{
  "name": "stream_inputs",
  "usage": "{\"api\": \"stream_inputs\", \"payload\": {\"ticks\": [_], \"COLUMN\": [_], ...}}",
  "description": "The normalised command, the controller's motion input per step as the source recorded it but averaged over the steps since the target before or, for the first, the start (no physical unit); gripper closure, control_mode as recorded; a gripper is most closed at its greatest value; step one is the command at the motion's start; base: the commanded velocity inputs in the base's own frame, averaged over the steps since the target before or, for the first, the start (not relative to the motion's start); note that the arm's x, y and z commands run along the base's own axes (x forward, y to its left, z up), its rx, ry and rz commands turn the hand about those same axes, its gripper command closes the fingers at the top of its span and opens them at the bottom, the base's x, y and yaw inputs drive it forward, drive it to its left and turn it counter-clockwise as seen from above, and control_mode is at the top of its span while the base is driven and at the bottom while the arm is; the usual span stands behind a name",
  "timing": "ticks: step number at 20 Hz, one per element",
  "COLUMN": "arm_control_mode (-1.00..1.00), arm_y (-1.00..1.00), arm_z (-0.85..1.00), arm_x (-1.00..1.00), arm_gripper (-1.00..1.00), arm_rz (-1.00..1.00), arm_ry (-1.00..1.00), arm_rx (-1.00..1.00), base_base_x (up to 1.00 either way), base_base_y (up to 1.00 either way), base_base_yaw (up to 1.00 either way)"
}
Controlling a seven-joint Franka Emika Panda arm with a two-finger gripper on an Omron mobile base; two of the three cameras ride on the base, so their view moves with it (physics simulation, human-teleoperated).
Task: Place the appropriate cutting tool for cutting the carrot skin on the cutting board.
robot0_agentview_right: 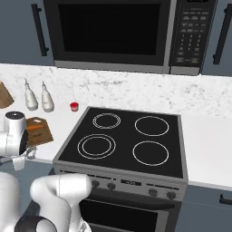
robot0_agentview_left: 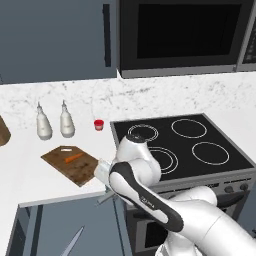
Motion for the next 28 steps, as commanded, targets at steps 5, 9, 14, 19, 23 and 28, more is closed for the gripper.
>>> {"api": "stream_inputs", "payload": {"ticks": [5,9,14,19,23,28], "arm_control_mode": [-1.00,-1.00,-1.00,-1.00,-1.00,-1.00], "arm_y": [0.00,0.00,0.08,0.40,0.65,0.42], "arm_z": [0.10,0.00,0.00,-0.11,-0.35,-0.30], "arm_x": [0.79,0.76,0.68,0.52,0.36,0.40], "arm_gripper": [1.00,1.00,1.00,1.00,1.00,1.00], "arm_rz": [-0.11,-0.07,-0.01,0.00,0.00,0.00], "arm_ry": [0.01,0.02,0.01,0.00,0.00,0.01], "arm_rx": [0.00,0.00,0.00,0.00,-0.01,0.00], "base_base_x": [0.00,0.00,0.00,0.00,0.00,0.00], "base_base_y": [0.00,0.00,0.00,0.00,0.00,0.00], "base_base_yaw": [0.00,0.00,0.00,0.00,0.00,0.00]}}
